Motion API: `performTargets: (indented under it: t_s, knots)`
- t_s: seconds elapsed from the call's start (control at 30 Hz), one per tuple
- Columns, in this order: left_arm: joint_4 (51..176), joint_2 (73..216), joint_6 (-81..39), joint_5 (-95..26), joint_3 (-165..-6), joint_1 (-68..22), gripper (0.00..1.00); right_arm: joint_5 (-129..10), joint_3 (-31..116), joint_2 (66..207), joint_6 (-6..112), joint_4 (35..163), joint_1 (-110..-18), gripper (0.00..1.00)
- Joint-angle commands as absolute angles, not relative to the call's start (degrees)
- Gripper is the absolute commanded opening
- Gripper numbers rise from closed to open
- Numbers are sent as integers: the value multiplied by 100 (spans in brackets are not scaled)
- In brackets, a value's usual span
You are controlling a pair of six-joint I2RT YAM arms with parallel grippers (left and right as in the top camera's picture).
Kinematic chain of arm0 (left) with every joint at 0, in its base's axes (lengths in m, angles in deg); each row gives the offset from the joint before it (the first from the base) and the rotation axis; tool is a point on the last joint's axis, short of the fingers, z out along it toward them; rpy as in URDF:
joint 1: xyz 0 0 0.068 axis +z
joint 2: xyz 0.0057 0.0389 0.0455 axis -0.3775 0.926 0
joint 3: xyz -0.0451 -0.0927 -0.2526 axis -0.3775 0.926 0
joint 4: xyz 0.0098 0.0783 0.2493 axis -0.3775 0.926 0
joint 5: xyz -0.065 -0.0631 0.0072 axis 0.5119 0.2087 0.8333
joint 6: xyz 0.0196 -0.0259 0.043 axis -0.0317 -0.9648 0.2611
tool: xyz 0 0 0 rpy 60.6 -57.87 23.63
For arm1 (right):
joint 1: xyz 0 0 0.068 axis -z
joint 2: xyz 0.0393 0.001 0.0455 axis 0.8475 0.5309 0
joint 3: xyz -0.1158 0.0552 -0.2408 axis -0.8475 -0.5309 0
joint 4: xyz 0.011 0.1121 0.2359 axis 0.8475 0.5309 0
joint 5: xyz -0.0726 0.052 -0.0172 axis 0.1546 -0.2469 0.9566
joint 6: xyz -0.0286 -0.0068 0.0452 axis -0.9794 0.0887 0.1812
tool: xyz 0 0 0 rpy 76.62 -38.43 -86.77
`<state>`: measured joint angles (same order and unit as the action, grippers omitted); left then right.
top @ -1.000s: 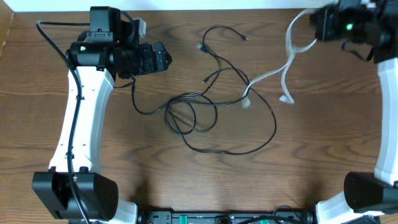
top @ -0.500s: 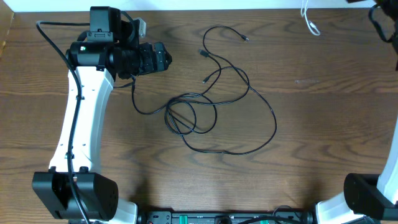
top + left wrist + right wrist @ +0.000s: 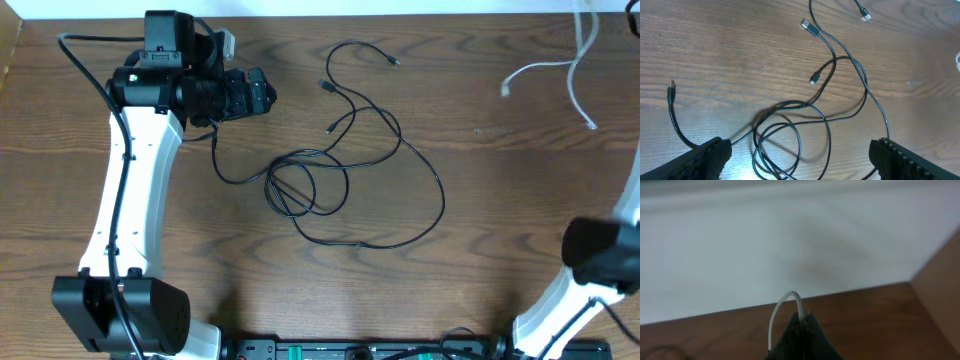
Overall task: Untangle cables
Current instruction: 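Lift the white cable with the right gripper and carry it off the back right, then release the white cable off the table and return the right gripper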
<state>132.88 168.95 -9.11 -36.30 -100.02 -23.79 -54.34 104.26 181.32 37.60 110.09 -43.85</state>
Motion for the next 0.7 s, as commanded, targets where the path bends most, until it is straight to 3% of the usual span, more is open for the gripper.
performTargets:
  t_s: [0.0,0.37,0.67]
  knots:
    - [13321,16773,-881,-3643,-10050,-2350,95,-5027,10487,18446,3692,10718,-4081,1]
    - [13317,16773,-881,-3643,-10050,-2350,95,-3816,10487,19489,3913,8510,-3238,1]
    - [13312,16784,-881,-3643,-10050,-2350,95,-3847,10487,20118,3907,9068,-3137,4]
